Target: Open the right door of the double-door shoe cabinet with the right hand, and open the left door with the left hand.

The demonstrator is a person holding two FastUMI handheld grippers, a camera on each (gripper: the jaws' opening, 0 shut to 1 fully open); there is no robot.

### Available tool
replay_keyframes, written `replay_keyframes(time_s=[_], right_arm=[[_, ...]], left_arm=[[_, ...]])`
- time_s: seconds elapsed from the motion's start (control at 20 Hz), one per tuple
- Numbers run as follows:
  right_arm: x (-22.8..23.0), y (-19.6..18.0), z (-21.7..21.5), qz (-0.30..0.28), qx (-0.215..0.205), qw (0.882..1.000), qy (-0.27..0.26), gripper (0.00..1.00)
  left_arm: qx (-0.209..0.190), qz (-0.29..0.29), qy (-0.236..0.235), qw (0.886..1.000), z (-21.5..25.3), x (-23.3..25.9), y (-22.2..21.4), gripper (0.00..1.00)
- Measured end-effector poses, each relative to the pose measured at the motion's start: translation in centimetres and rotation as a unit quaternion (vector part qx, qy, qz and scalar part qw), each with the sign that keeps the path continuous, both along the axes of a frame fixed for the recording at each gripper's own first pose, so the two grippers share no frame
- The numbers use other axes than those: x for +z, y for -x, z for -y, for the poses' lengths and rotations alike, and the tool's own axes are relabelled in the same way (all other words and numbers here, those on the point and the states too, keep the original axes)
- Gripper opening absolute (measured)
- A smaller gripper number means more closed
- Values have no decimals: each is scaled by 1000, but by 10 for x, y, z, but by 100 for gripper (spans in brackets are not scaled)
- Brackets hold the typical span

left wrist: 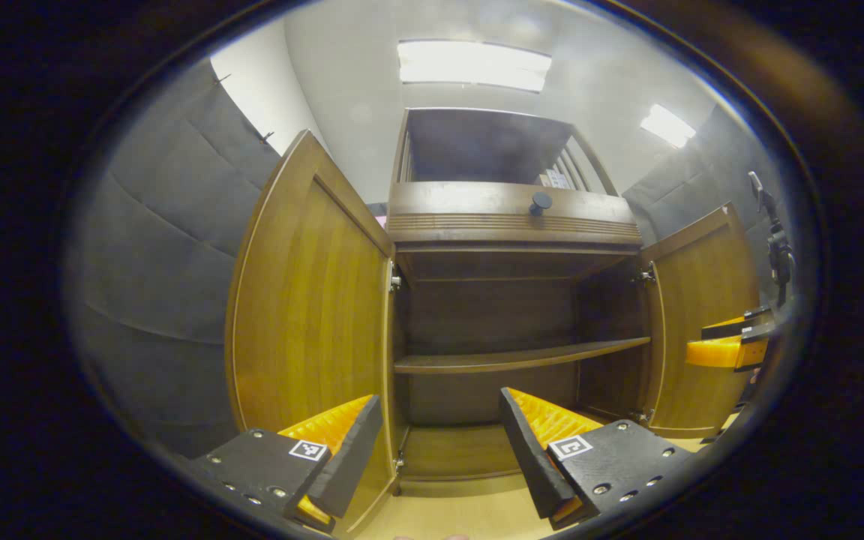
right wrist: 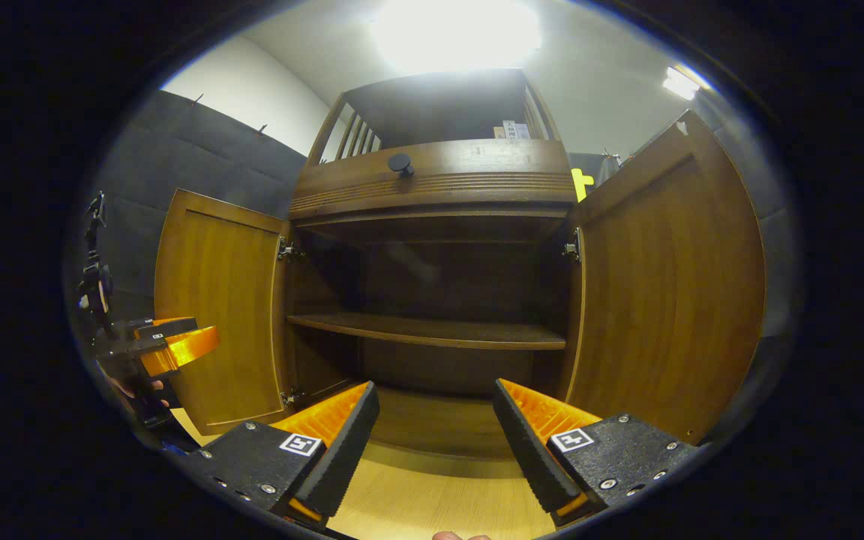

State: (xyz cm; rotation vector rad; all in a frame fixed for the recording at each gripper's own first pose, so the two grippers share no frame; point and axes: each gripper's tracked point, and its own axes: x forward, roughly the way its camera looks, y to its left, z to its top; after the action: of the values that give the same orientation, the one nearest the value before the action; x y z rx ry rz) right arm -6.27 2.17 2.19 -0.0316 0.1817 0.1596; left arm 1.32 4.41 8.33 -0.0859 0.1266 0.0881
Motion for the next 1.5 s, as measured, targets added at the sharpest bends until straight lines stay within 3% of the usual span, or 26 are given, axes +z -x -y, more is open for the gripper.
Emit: replay_keyframes(time_s=[0.55,0.85,0.9,1.2,1.35,1.5], right_arm=[[-3,-1,-20,-15,14,1000,-6,95],[-5,-1,-27,-16,29,999,-22,92],[-6,2,-31,-21,31,999,-24,95],[-10,3,-26,-1,7,1000,3,92],[-3,2,-16,24,-10,1000,16,95],[-4,-4,-12,33,-29,999,-1,92]], left_arm=[[1,-6,-8,1000,3,3,2,97],[5,10,-49,999,0,-2,-5,86],[5,11,-45,999,-2,-3,-6,84],[21,-2,-10,1000,1,-3,-3,97],[32,-5,-4,999,0,-4,-1,96],[37,-21,-4,999,0,-8,0,96]])
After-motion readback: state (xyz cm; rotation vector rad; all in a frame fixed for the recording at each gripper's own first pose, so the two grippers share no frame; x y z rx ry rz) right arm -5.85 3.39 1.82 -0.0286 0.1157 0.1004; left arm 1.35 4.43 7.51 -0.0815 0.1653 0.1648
